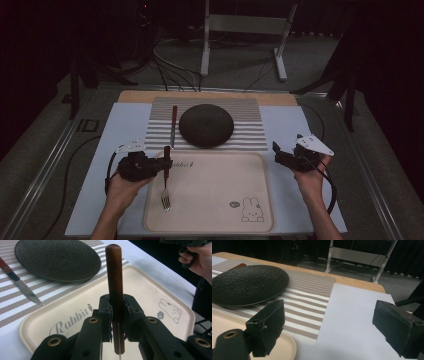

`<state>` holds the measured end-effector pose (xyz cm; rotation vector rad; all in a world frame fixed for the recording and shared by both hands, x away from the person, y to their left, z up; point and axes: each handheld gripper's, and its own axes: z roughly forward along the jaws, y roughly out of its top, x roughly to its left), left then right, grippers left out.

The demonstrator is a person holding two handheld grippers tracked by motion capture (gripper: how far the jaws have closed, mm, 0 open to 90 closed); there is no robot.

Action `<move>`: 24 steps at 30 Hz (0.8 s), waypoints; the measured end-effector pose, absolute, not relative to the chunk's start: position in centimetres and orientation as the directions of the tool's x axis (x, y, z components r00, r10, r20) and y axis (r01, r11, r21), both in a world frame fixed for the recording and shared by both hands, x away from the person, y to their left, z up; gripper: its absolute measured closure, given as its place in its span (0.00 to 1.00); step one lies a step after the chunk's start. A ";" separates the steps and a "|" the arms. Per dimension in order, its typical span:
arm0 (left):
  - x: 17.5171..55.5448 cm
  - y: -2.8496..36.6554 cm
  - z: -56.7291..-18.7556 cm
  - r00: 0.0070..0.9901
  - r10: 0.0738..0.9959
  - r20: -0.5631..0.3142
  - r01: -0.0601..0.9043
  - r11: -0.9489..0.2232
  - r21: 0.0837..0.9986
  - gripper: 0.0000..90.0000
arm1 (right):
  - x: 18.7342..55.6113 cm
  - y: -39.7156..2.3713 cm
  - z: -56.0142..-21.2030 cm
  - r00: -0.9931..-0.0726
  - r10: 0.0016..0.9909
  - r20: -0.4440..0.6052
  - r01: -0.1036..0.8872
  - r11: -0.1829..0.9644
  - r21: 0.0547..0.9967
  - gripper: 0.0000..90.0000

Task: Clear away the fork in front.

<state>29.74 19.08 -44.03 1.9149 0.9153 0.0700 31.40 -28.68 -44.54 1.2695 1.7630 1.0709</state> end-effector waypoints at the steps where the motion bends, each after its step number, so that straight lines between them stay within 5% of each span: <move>1: 30.0 19.1 -44.3 0.709 0.627 -0.322 0.571 -0.243 0.784 0.86 | 31.4 -28.7 -44.5 -0.272 0.960 -0.074 0.377 0.176 0.909 0.12; 24: 30.7 19.8 -48.6 0.648 0.677 -0.349 0.668 -0.284 0.688 0.79 | 31.2 -28.8 -44.7 -0.272 0.959 -0.075 0.379 0.178 0.908 0.12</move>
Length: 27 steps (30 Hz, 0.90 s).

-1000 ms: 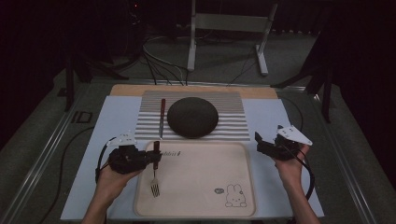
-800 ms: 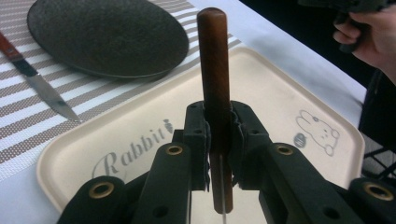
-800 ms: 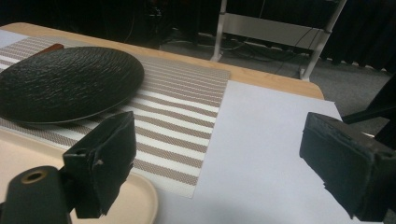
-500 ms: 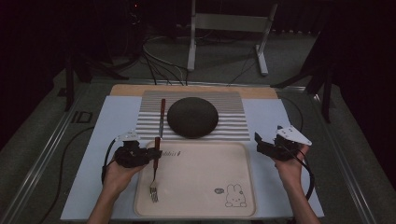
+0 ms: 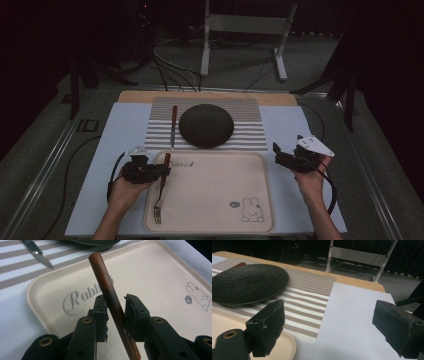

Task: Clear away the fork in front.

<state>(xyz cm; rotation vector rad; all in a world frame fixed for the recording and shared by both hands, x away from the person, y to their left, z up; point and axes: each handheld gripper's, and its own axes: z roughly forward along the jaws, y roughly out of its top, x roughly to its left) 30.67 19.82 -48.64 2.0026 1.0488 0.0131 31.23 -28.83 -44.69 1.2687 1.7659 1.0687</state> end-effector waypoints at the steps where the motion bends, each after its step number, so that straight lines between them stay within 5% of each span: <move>1: 30.6 19.9 -48.7 0.643 0.682 -0.349 0.672 -0.284 0.684 0.79 | 31.2 -28.8 -44.7 -0.272 0.959 -0.076 0.378 0.179 0.908 0.12; 19: 30.6 21.4 -49.7 0.571 0.765 -0.297 0.710 -0.278 0.647 0.68 | 31.1 -28.9 -44.7 -0.273 0.959 -0.073 0.374 0.176 0.910 0.12; 27: 30.5 22.1 -48.9 0.522 0.813 -0.259 0.685 -0.219 0.695 0.42 | 31.0 -29.0 -44.8 -0.272 0.960 -0.070 0.377 0.173 0.910 0.12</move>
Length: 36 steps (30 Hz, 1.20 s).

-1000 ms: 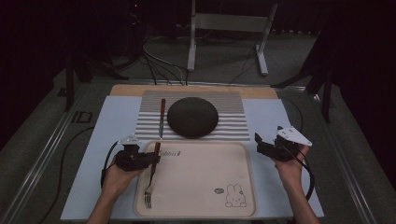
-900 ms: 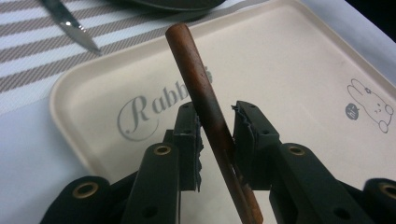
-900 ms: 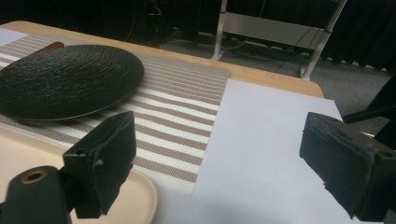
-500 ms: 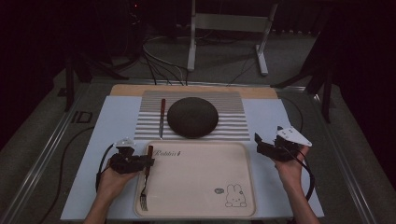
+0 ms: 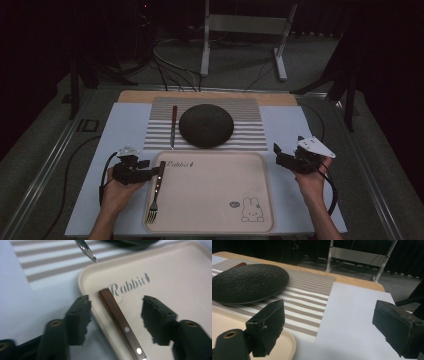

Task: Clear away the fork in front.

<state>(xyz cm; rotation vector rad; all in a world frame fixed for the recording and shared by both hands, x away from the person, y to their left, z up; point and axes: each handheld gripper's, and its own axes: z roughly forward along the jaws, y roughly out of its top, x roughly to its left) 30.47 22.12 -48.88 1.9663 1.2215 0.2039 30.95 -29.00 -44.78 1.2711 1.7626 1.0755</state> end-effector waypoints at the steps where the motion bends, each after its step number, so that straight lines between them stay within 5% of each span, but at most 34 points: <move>1: 30.4 22.2 -48.7 0.518 0.818 -0.250 0.677 -0.214 0.704 0.39 | 30.9 -29.0 -44.8 -0.271 0.960 -0.070 0.377 0.172 0.910 0.12; 8: 30.0 22.0 -47.3 0.506 0.837 -0.209 0.613 -0.178 0.770 0.18 | 30.7 -29.0 -44.8 -0.275 0.959 -0.067 0.374 0.171 0.912 0.12; 20: 28.9 23.0 -44.4 0.463 0.872 -0.162 0.482 -0.094 0.871 0.02 | 29.6 -29.4 -45.2 -0.268 0.962 -0.049 0.373 0.151 0.916 0.12; 36: 27.8 25.0 -42.6 0.403 0.911 -0.083 0.331 -0.061 0.942 0.00 | 28.1 -29.8 -45.8 -0.273 0.962 -0.033 0.374 0.138 0.917 0.12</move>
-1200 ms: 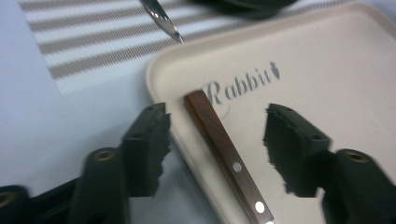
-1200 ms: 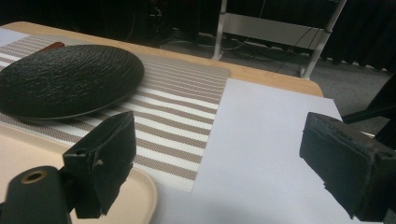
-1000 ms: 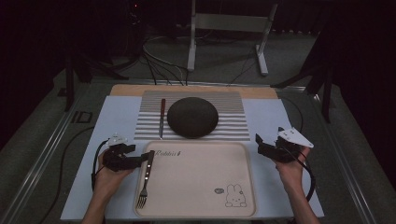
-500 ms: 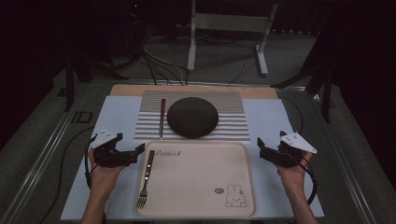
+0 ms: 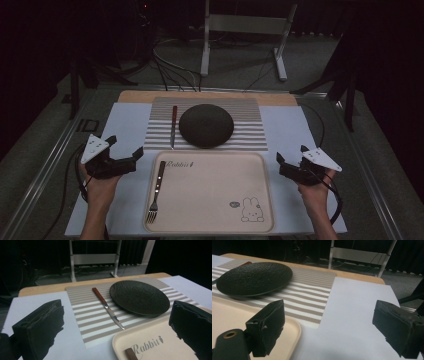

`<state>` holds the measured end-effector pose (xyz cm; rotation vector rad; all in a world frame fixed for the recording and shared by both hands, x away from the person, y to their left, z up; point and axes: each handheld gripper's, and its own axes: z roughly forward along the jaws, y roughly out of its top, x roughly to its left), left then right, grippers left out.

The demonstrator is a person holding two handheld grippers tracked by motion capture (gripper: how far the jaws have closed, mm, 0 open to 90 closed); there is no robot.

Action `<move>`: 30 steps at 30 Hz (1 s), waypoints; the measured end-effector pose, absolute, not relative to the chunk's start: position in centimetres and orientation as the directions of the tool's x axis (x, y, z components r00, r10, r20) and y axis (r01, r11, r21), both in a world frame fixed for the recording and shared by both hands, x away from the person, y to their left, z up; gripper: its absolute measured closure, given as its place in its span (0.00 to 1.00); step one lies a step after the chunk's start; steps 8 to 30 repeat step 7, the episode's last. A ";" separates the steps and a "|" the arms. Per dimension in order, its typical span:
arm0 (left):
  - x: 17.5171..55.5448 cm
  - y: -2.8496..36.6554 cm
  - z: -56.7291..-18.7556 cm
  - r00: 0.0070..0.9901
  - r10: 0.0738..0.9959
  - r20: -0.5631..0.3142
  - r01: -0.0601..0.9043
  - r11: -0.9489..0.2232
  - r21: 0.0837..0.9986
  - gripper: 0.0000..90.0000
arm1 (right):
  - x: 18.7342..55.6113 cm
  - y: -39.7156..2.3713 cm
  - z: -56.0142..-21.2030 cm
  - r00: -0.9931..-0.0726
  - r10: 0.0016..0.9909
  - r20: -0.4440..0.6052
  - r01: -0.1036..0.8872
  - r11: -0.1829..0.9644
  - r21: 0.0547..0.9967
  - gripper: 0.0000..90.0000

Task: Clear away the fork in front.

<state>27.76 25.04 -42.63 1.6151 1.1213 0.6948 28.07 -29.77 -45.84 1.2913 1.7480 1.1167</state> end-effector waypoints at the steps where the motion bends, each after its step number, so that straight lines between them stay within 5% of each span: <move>1: 27.7 25.1 -42.6 0.398 0.914 -0.078 0.326 -0.062 0.943 0.00 | 28.0 -29.8 -45.9 -0.275 0.961 -0.036 0.371 0.140 0.918 0.12; 30: 27.5 25.1 -42.5 0.374 0.926 -0.050 0.304 -0.072 0.950 0.00 | 27.1 -30.2 -46.1 -0.273 0.962 -0.027 0.374 0.132 0.918 0.12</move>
